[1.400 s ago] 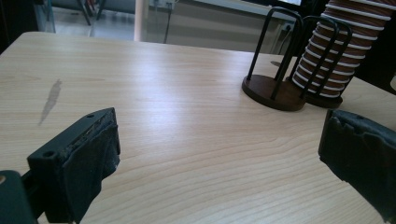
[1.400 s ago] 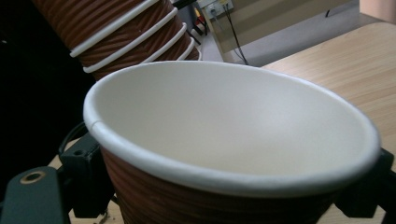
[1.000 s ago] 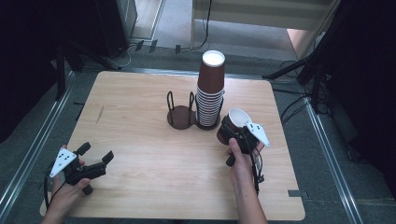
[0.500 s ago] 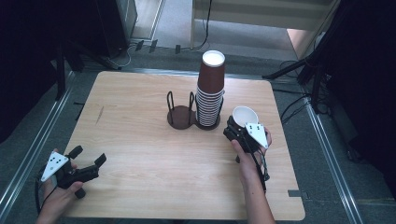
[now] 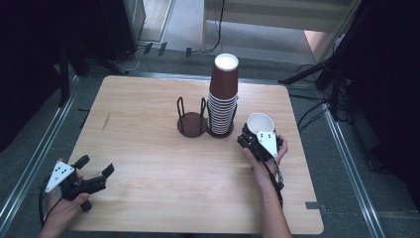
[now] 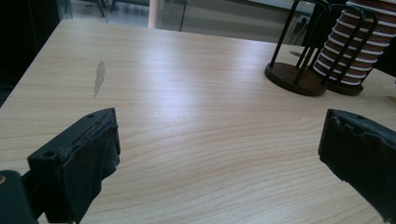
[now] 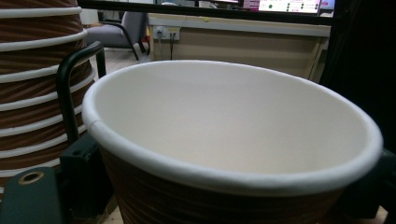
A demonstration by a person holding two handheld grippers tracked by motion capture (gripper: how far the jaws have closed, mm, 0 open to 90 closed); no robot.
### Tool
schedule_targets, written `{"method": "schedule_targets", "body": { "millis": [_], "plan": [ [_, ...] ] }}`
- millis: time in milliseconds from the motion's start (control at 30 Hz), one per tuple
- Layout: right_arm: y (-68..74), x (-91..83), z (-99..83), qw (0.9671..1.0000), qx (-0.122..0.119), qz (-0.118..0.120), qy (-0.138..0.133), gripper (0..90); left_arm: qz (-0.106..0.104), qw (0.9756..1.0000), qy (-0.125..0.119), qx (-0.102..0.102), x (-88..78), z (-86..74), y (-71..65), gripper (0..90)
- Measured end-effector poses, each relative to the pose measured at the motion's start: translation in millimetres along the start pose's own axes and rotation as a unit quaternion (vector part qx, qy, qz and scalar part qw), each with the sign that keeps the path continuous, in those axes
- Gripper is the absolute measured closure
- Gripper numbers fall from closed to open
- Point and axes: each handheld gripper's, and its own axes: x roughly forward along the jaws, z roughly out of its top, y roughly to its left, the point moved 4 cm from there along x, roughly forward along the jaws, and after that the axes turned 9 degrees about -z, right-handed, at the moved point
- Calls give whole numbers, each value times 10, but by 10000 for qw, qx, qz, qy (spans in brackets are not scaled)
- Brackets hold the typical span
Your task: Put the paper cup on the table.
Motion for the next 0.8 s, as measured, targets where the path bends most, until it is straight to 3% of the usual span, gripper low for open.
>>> {"method": "schedule_targets", "body": {
  "millis": [400, 567, 800],
  "plan": [
    [47, 46, -66, 9998, -22, 196, 2, 107, 7, 10000, 17, -50, 1, 1, 11, 0],
    [40, 57, -113, 9997, -174, 185, 34, 105, -5, 10000, 42, -54, 2, -1, 5, 0],
    [-43, 82, -181, 9998, -121, 92, 123, 102, -6, 10000, 43, -67, 0, -1, 8, 0]
  ]
}}
